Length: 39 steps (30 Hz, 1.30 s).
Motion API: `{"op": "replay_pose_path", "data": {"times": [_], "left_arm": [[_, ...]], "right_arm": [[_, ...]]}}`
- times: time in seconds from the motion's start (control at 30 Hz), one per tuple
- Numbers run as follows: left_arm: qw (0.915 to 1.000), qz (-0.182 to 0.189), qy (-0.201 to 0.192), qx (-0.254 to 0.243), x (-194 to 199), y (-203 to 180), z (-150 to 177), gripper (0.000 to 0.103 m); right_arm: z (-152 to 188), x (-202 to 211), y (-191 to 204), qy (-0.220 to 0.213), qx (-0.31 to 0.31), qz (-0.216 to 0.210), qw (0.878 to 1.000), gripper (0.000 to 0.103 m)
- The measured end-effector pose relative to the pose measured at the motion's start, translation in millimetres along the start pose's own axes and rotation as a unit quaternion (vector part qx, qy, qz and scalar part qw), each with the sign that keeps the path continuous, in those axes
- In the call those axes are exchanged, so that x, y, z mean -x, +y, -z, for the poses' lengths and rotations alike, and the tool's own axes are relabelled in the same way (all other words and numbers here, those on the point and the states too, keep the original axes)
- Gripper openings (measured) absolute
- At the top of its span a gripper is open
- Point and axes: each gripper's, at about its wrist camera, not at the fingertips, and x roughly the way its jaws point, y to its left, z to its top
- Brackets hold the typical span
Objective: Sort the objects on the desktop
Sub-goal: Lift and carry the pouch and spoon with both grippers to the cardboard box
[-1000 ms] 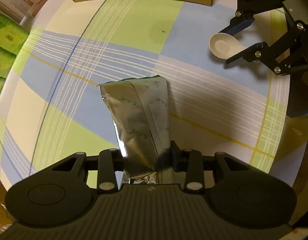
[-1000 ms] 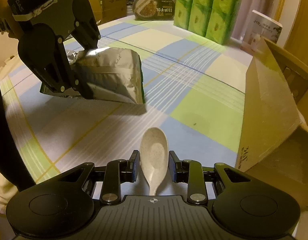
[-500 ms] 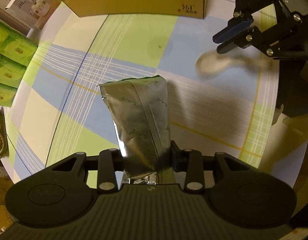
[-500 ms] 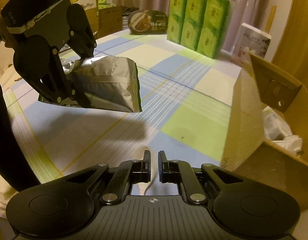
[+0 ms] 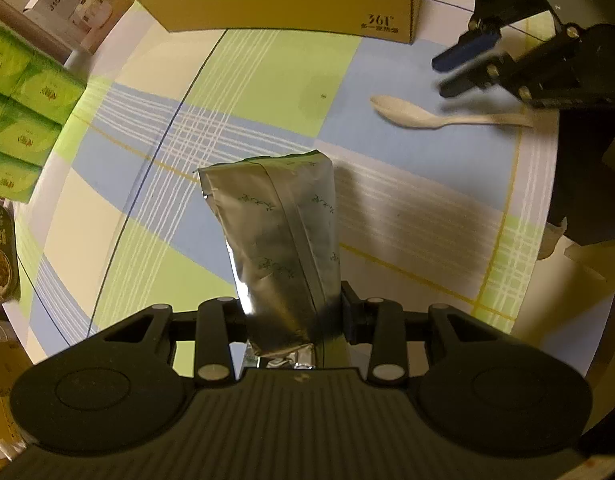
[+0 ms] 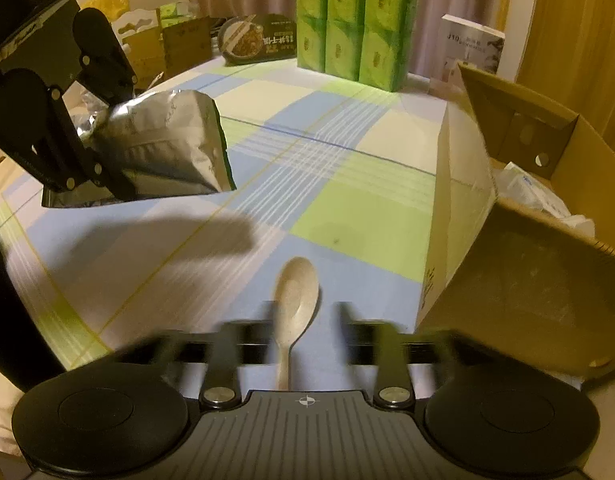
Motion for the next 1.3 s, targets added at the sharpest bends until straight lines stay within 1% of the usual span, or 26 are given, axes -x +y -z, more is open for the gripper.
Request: {"op": "replay_pose_path", "data": {"times": [0.17,0.27,0.4,0.43,0.47,0.5,0.6,0.73,0.93,1.3], "left_arm": [[1.0,0.003,0.0,0.007,-6.2,3.1,1.5,0.033],[0.9999,0.007,-0.003,0.009,-8.4,4.9,1.0,0.033],[0.9998,0.011,-0.006,0.013,-11.7,7.0,1.6,0.033],[0.9998,0.012,-0.007,0.014,-12.9,7.9,1.7,0.033],[0.9998,0.013,-0.007,0.016,-14.2,9.4,1.8,0.033],[0.9997,0.014,-0.008,0.017,-15.4,10.3,2.0,0.033],[0.9996,0.016,-0.009,0.021,-18.8,12.4,3.3,0.033],[0.9995,0.016,-0.012,0.026,-19.7,13.3,4.5,0.033],[0.9995,0.012,-0.016,0.025,-10.3,12.6,2.0,0.033],[0.9987,0.001,-0.048,0.02,33.1,13.7,-24.6,0.033]], "right_arm": [[-2.4,-18.9,9.6,0.005,0.012,-0.007,1.0,0.056],[-3.0,-33.4,13.5,0.011,0.005,-0.007,1.0,0.056],[2.7,-46.5,12.4,0.017,-0.009,0.002,1.0,0.054],[3.5,-47.4,11.2,0.015,-0.014,0.001,1.0,0.049],[3.7,-47.7,9.9,0.013,-0.018,0.0,1.0,0.037],[3.4,-47.4,10.1,0.011,-0.017,0.001,1.0,0.029],[2.1,-47.2,12.0,0.013,-0.013,0.007,1.0,0.029],[-1.7,-37.1,12.6,-0.006,-0.008,0.015,1.0,0.029],[-18.1,-13.2,12.6,-0.036,0.0,0.024,0.999,0.029],[-50.7,35.7,-2.0,-0.071,-0.004,0.045,0.996,0.029]]}}
